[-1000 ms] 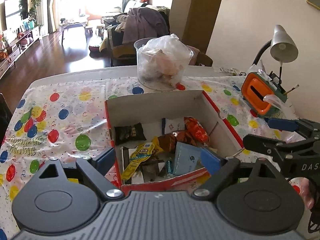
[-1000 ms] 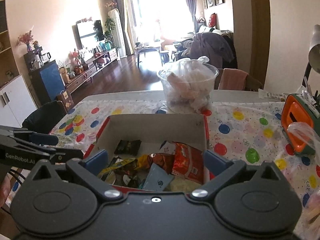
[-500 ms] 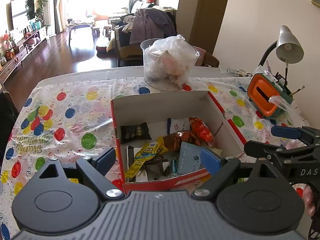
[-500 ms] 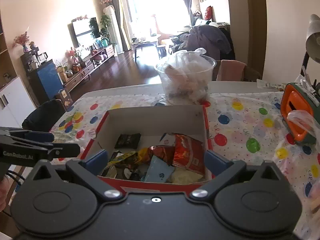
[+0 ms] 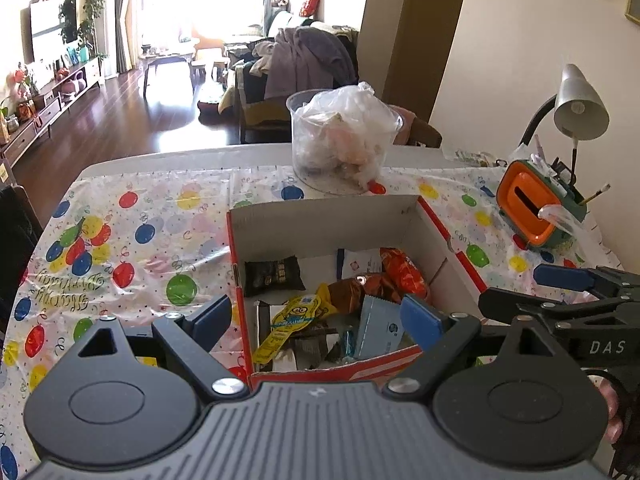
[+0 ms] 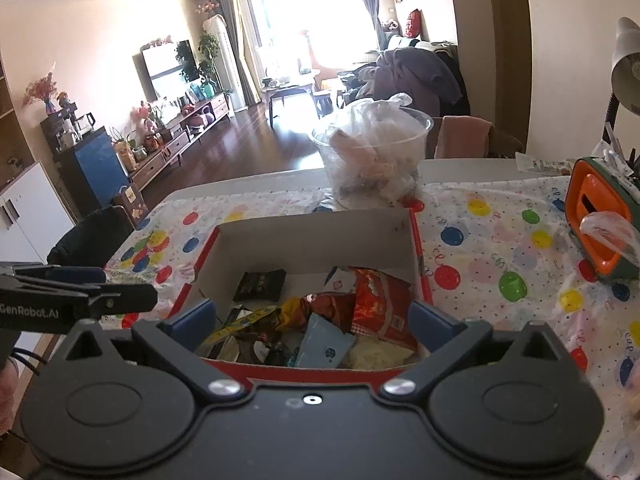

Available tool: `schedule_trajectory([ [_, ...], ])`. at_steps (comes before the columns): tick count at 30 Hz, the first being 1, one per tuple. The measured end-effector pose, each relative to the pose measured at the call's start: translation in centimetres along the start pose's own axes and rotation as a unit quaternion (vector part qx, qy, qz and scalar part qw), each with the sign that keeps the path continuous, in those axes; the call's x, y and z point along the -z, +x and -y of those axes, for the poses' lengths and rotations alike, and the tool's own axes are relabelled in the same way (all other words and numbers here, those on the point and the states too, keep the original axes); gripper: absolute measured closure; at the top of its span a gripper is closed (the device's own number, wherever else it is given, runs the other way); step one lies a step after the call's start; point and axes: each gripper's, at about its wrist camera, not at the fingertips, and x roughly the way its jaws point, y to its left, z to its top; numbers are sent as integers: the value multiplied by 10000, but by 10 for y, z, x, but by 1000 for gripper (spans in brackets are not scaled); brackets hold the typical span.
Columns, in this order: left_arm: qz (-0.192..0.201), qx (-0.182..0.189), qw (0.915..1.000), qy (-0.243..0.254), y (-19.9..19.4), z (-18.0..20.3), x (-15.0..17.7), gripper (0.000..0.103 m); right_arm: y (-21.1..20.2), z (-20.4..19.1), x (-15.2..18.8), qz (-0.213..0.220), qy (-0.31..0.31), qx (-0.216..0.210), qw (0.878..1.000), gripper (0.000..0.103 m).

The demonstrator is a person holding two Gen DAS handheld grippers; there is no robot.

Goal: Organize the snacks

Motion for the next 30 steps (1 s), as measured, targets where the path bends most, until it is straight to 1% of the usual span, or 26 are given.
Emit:
schedule_trajectory([
  [7,122,29,9999,-13,-5,0,0,11,1,-3,-4,62,-14,-20,10000,0],
  [11,168,46,9998,-12,-7,0,-1,11,2,-3,-8,19,81,-96,9999,0],
  [30,-46,177,9998,-65,2,2,2,11,7,-2,-5,-81,67,6,9999,0],
])
